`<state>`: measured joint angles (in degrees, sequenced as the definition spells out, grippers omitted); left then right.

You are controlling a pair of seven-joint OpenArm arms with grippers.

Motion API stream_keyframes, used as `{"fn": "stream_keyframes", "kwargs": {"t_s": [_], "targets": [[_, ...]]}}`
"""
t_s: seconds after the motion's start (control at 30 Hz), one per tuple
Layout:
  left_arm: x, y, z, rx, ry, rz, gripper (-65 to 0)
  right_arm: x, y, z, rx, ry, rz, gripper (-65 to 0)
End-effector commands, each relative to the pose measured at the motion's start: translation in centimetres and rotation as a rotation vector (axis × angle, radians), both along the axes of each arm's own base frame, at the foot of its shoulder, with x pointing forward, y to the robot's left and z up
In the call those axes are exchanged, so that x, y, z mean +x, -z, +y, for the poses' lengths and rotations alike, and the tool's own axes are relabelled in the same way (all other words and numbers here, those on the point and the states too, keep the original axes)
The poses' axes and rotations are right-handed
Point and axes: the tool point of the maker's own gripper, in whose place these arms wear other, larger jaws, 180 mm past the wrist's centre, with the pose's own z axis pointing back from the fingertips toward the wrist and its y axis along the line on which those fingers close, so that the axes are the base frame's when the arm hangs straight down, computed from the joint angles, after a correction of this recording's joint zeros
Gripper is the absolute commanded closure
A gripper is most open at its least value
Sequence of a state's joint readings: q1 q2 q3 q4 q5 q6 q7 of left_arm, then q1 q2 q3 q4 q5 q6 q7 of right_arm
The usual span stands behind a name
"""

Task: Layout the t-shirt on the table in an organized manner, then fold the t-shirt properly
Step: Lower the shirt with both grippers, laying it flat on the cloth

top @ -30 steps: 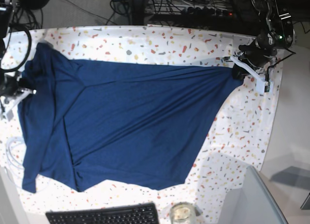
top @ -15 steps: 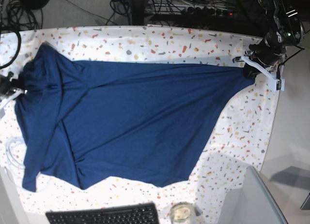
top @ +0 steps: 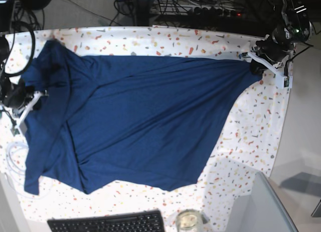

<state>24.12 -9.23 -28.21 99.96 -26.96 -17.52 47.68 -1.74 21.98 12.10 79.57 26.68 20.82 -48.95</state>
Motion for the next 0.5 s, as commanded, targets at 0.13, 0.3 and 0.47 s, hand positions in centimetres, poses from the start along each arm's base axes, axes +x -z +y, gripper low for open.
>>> {"fn": "stream_keyframes", "kwargs": {"t_s": [0.13,0.3,0.47], "targets": [[0.5,-0.9,0.4,0.015,0.001,-0.033,0.0,3.5,-1.3,0.3,0.052,0.07,-0.043,-32.7],[0.5,-0.9,0.5,0.014,-0.003,-0.035,0.0,6.3,0.0,-1.4,0.025,0.123,-0.058,-45.2],[0.1,-0.8,0.8,0.02,-0.01,-0.026,-7.2,6.8,2.1,-3.0,-0.016,0.155,-0.029,-45.2]]}}
